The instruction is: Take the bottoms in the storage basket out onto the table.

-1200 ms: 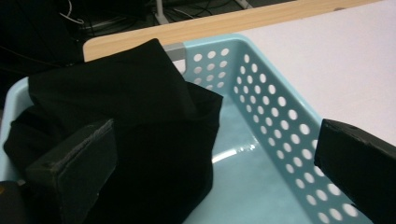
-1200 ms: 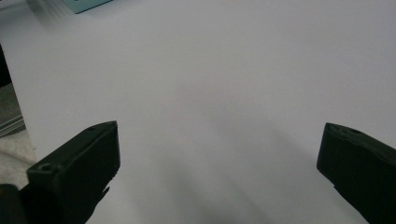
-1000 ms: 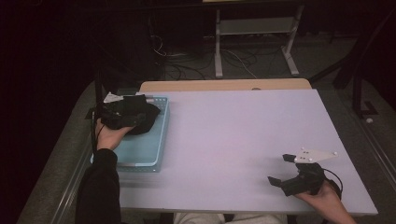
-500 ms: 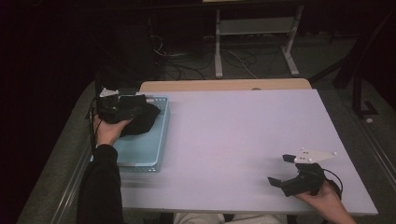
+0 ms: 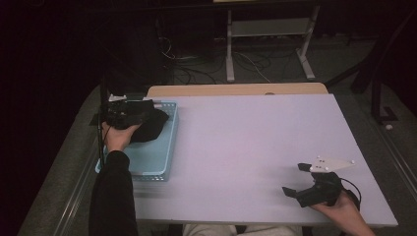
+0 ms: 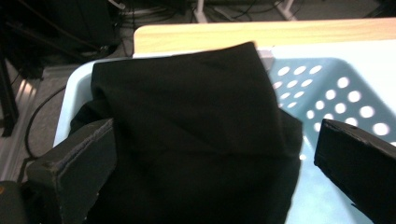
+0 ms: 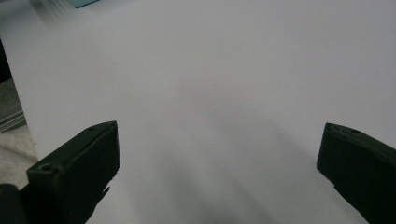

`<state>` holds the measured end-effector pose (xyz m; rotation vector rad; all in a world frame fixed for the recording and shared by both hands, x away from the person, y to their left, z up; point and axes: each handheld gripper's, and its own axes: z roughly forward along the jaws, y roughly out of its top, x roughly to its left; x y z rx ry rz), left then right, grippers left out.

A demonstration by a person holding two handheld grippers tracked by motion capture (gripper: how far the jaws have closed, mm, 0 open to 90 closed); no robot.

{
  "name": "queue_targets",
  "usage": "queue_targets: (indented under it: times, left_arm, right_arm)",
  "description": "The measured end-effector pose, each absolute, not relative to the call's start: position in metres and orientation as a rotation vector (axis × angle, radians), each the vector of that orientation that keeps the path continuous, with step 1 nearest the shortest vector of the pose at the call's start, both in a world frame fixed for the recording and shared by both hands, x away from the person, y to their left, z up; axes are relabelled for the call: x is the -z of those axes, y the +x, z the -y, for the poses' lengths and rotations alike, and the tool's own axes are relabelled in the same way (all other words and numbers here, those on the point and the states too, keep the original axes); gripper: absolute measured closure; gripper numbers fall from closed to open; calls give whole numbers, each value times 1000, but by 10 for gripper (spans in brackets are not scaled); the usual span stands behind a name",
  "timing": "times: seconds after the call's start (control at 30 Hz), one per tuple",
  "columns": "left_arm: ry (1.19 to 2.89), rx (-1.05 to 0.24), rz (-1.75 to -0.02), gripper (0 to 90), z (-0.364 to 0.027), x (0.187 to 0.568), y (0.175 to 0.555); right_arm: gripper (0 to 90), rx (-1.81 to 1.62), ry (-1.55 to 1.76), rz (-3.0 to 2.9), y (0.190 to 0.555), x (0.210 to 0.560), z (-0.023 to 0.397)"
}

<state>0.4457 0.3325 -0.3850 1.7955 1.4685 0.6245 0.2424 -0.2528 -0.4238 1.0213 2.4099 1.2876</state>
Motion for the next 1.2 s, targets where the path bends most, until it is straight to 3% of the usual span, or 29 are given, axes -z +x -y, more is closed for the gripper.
queue_targets:
  times: [0.57,1.2]
  left_arm:
    - [1845,-639,-1499,0,-328,396,454]
    - [1918,-568,-1523,0,-316,408,460]
  right_arm:
    - [0,-1275,1013,-2403,242,423,252]
    - [0,-1259,1004,-2423,243,424,249]
